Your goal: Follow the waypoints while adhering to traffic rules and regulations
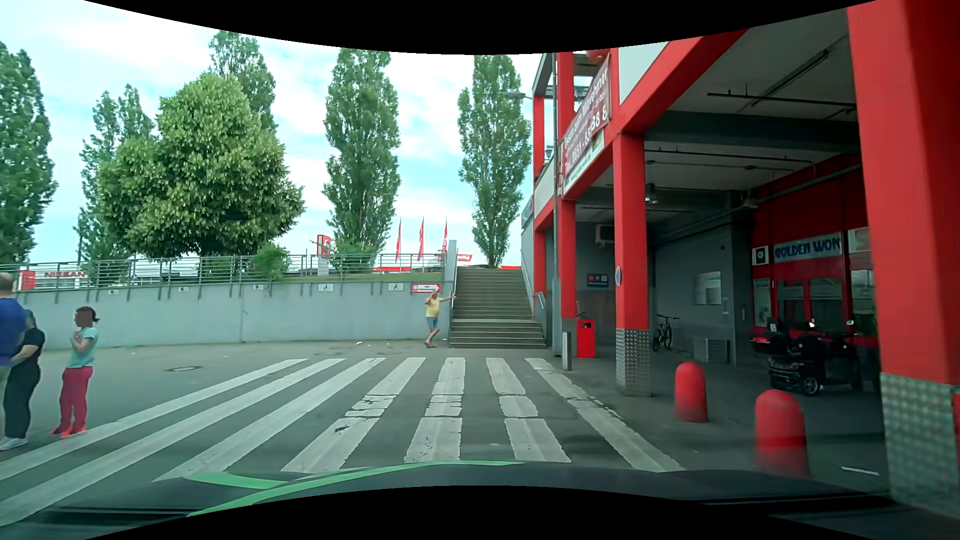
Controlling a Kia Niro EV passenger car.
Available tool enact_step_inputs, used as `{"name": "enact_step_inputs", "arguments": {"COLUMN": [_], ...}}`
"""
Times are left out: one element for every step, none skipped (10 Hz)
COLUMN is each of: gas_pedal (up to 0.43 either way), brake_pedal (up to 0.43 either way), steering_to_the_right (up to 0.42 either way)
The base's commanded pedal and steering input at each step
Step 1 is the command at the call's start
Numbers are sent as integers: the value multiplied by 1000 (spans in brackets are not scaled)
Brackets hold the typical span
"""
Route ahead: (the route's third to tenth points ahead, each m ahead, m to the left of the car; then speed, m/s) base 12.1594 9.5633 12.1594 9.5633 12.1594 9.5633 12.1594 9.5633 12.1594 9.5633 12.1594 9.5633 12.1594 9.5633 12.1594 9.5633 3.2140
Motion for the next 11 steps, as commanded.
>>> {"name": "enact_step_inputs", "arguments": {"gas_pedal": [8,8,8,0,0,0,0,0,0,0,0], "brake_pedal": [0,0,0,0,0,0,0,0,0,0,0], "steering_to_the_right": [-2,-1,0,0,0,0,0,0,0,0,-1]}}
